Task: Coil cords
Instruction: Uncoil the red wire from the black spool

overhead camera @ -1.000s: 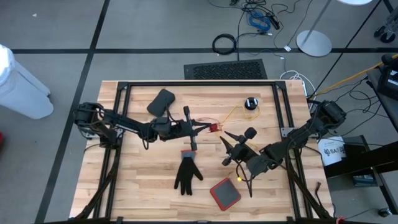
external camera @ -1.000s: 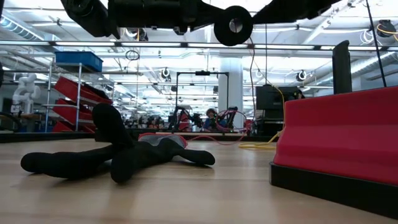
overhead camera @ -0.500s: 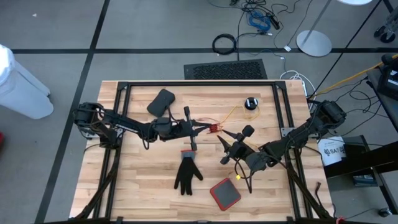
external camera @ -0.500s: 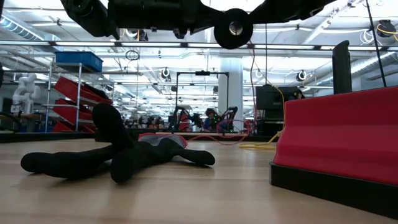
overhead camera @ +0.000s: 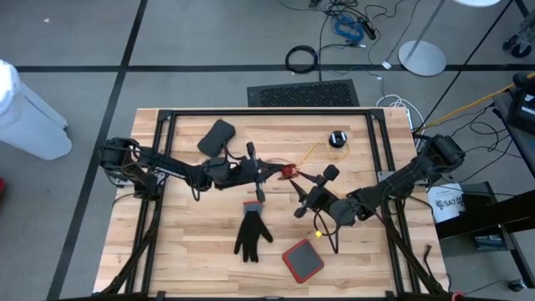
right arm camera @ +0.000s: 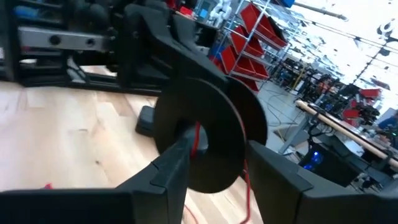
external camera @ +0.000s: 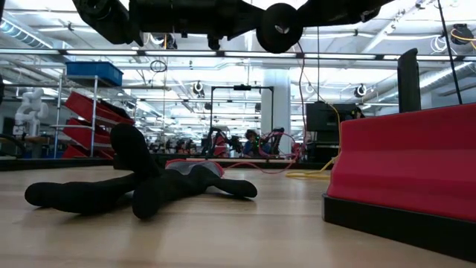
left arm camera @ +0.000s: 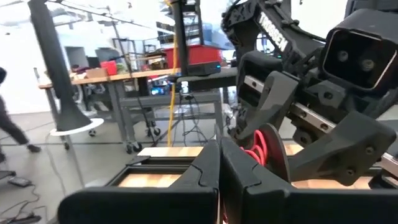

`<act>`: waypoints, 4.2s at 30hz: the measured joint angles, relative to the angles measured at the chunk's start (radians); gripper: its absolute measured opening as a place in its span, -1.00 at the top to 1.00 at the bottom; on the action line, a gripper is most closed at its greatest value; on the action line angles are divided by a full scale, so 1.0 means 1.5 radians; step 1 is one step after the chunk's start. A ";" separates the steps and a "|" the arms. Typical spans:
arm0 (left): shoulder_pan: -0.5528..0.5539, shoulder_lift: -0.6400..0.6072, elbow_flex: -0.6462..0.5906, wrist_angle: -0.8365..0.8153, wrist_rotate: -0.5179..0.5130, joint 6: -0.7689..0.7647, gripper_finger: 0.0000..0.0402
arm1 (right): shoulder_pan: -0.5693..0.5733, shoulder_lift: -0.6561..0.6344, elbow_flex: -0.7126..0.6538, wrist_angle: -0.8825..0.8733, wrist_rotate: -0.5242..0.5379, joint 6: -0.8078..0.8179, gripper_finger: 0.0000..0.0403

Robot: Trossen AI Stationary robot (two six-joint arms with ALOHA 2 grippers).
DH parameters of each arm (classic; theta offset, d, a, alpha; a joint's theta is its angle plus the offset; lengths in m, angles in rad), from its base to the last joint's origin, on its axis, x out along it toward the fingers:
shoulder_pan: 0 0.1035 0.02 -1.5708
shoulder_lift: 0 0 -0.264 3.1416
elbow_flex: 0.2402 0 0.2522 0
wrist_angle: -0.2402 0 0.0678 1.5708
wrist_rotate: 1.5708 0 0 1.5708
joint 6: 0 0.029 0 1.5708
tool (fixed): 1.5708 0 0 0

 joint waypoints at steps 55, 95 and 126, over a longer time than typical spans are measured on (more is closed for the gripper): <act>0.012 0.000 0.001 -0.006 -0.043 0.055 0.85 | -0.116 0.001 -0.001 0.066 -0.086 -0.078 0.78; 0.068 0.001 0.011 -0.068 0.180 -0.033 0.85 | -0.102 -0.001 0.000 -0.075 -0.144 -0.006 0.78; 0.075 0.001 0.014 -0.118 0.194 -0.029 0.98 | -0.069 -0.001 0.002 -0.140 -0.124 0.004 0.47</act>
